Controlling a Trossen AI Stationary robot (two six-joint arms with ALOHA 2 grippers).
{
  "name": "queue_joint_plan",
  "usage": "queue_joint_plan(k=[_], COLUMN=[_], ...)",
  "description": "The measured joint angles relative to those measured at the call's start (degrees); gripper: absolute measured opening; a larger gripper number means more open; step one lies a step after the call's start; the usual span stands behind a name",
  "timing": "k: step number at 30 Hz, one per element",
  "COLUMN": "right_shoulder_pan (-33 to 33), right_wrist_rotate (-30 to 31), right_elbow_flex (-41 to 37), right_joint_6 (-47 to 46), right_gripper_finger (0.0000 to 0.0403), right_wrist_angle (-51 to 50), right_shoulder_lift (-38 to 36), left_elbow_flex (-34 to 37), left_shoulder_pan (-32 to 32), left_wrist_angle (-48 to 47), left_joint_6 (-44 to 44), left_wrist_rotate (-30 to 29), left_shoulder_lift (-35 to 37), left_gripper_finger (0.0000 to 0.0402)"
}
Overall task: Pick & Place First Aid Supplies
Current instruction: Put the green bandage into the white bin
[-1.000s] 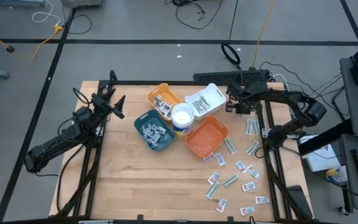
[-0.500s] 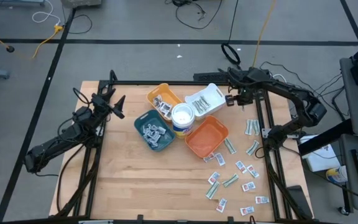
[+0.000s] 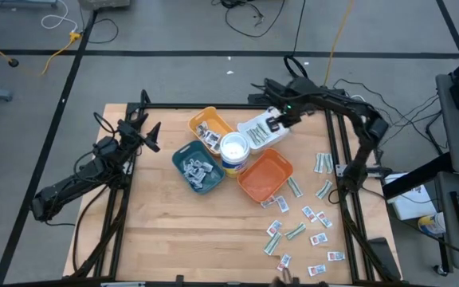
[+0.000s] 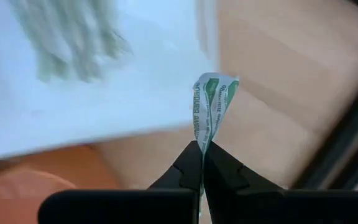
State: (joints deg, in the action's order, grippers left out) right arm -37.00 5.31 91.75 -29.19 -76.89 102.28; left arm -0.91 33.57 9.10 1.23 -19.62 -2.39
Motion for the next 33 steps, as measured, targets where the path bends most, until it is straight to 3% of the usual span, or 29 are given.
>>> queue_joint_plan(k=[9,27,33], right_shoulder_pan=[3.0,6.5,7.1], right_wrist_rotate=[-1.0,-0.9,-1.0], right_elbow_flex=[14.2,13.9,14.0], right_joint_6=[2.5,6.7,9.1], right_gripper_finger=[0.0001,0.0001,0.0037], right_wrist_angle=[-1.5,8.5,10.8], right_shoulder_lift=[10.5,19.8,19.8], left_elbow_flex=[0.0,0.0,0.0], left_shoulder_pan=[0.0,0.0,0.0], left_wrist_angle=[0.0,0.0,0.0], left_joint_6=[0.0,0.0,0.0], left_wrist_rotate=[0.0,0.0,0.0], left_shoulder_lift=[0.0,0.0,0.0], left_gripper_finger=[0.0308,0.0308,0.0308])
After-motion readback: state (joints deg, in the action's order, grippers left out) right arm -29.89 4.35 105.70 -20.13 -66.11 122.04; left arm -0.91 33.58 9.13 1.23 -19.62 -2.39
